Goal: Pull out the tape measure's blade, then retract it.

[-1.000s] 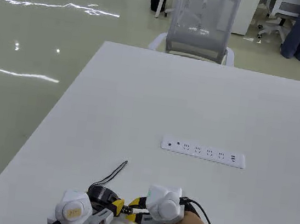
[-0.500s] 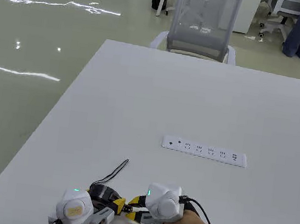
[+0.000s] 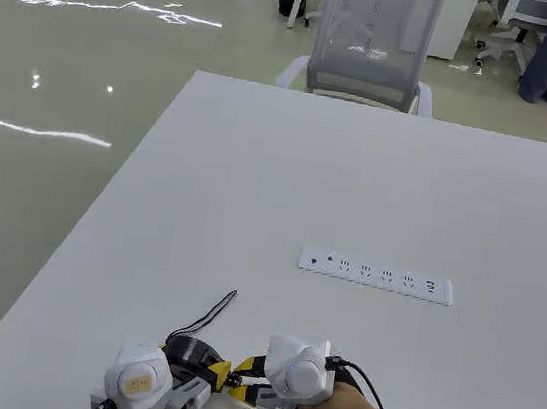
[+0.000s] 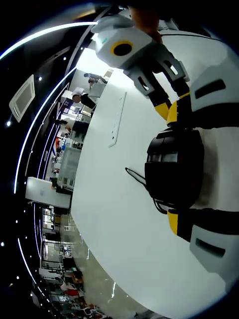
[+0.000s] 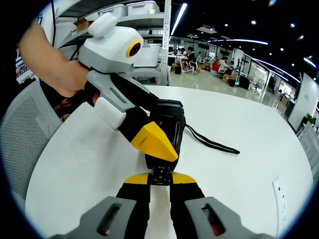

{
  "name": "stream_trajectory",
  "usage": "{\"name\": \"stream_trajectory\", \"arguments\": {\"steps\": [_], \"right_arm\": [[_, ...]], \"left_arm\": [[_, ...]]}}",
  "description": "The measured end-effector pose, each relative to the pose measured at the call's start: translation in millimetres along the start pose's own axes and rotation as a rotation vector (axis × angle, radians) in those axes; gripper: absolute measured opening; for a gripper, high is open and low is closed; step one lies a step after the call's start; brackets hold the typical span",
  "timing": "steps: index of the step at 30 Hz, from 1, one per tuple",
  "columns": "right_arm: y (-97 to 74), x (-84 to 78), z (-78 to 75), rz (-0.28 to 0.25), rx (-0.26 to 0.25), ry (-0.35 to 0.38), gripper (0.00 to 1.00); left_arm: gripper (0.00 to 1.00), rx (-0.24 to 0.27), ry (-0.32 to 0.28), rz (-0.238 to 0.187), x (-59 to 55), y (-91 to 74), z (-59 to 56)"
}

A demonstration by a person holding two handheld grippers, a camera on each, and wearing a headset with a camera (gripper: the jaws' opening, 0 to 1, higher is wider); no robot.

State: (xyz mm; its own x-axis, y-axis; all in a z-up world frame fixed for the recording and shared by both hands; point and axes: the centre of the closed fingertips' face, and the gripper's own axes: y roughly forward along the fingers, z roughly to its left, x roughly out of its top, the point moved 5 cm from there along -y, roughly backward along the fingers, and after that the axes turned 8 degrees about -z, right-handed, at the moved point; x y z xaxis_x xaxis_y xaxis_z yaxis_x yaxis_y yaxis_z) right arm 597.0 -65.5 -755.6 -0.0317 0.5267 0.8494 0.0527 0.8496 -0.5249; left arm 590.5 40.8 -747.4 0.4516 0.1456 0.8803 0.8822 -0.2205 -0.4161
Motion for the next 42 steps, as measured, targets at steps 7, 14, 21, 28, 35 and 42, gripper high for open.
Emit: {"name": "stream_trajectory", "arguments": {"steps": [7,14,21,28,35,42], "right_arm": [[2.5,-0.2,-1.1,-0.001,0.000,0.001,0.13],[5.4,-0.3,-1.3,-0.004,-0.002,0.007,0.13],[4.8,0.0,-1.1,-0.008,-0.007,0.021,0.13],[5.8,-2.3,-1.4,-0.014,-0.018,0.023,0.13],[6.2,-6.1,0.2,-0.025,-0.034,0.029,0.13],[9.3,-13.1,0.9,-0.021,-0.054,0.035,0.13]], "left_arm": [[0.62,-0.001,-0.001,-0.001,-0.6,1.4,1.1],[0.62,-0.003,0.002,0.001,-0.4,0.8,0.0],[0.62,0.000,0.002,0.000,-0.6,1.0,-0.1],[0.62,0.005,0.002,0.004,-0.6,1.5,-0.4],[0.63,0.015,0.020,0.016,-1.1,2.0,-3.8],[0.63,0.045,0.058,0.029,-4.7,3.4,-9.1]]}}
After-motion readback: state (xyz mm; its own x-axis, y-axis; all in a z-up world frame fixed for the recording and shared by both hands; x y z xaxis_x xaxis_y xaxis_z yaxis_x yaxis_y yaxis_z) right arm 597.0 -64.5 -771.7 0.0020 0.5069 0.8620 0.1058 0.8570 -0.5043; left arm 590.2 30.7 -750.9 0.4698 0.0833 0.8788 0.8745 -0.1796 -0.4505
